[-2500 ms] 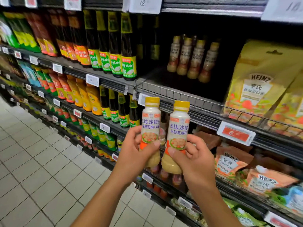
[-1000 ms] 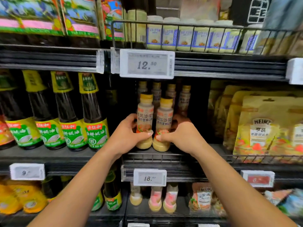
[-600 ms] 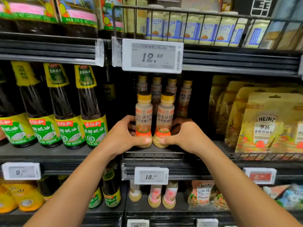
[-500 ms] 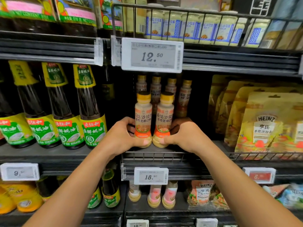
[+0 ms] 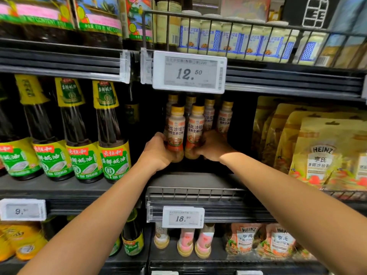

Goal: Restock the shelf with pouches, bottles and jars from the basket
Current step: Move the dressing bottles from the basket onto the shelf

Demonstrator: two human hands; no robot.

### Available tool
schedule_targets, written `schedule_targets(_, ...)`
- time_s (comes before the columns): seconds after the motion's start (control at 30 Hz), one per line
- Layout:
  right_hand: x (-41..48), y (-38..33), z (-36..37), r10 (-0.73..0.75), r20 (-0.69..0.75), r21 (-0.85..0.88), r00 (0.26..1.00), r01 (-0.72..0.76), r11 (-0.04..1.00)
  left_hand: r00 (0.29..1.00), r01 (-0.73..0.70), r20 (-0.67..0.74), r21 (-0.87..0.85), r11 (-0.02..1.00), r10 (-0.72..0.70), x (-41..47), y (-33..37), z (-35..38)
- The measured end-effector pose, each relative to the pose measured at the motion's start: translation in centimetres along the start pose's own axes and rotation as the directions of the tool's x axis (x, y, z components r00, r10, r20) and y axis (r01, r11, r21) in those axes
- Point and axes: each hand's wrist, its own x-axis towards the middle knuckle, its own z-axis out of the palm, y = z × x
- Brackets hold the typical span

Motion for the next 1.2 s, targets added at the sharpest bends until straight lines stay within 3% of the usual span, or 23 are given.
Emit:
schedule_targets(0.27, 2.2, 0.2, 1.5, 0.098, -0.072, 0.078, 0.993, -0.092, 0.993, 0.991, -0.024, -0.130, 0.042, 0.999, 0.029, 2.5, -0.5, 1.1)
schedule_targets(0.53, 2.7, 0.6, 1.9, 0.095, -0.095, 0.061, 0.991, -0.090, 0.994, 0.968, -0.019, -0.250, 0.024, 1.000, 0.025, 3.9, -0.7, 2.2)
schedule_targets(1.2, 2.7, 1.2, 2.4, 0.053, -0.127, 0.074, 0.990, -0.043, 0.996, 0.972, -0.017, -0.233, -0.026, 1.000, 0.011, 4.3, -1.1, 2.2)
